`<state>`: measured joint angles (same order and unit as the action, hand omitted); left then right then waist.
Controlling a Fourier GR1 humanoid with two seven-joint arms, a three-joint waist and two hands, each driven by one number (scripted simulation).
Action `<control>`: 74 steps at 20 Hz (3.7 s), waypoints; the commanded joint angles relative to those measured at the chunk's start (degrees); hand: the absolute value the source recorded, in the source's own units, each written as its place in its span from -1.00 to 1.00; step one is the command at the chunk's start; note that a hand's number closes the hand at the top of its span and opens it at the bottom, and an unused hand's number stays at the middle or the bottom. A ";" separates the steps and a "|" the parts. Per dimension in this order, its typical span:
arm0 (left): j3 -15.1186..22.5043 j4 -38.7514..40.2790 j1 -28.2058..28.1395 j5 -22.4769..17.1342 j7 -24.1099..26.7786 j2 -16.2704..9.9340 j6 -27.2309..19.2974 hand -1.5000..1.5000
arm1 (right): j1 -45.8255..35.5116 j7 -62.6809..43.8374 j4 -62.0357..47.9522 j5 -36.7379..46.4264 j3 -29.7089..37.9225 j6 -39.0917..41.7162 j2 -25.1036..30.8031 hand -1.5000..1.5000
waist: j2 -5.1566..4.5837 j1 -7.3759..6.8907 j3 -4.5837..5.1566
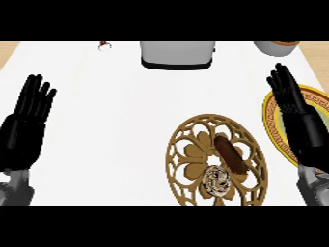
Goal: Pick the cupcake from the placemat and place it in the plate
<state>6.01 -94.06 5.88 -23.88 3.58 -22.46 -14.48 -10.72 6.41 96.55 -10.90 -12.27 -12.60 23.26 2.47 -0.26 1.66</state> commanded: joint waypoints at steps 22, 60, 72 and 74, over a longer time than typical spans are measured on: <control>9.12 12.13 -7.95 5.05 -12.40 5.79 3.03 0.00 | 18.70 0.22 10.12 8.65 11.71 4.87 11.80 -1.00 | -2.22 0.48 -1.57; 3.64 5.91 -9.75 11.30 -18.46 9.89 7.60 0.00 | 12.02 -44.03 18.55 50.04 -17.33 23.99 -3.98 -1.00 | -2.39 0.17 -1.67; 0.79 12.27 -7.80 13.97 -14.10 13.70 10.56 0.00 | 12.83 -39.41 8.72 57.49 -16.72 23.96 -9.75 -1.00 | -2.44 0.24 -1.66; 1.41 13.77 -8.20 15.16 -12.12 14.36 9.78 0.00 | 10.10 -37.82 1.84 58.92 -17.43 22.03 -11.66 -1.00 | -2.48 0.10 -1.66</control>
<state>7.60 -81.52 -0.44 -9.50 -11.67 -8.74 -6.04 1.37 -33.59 104.86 46.11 -29.58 10.50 14.40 0.02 -0.02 0.00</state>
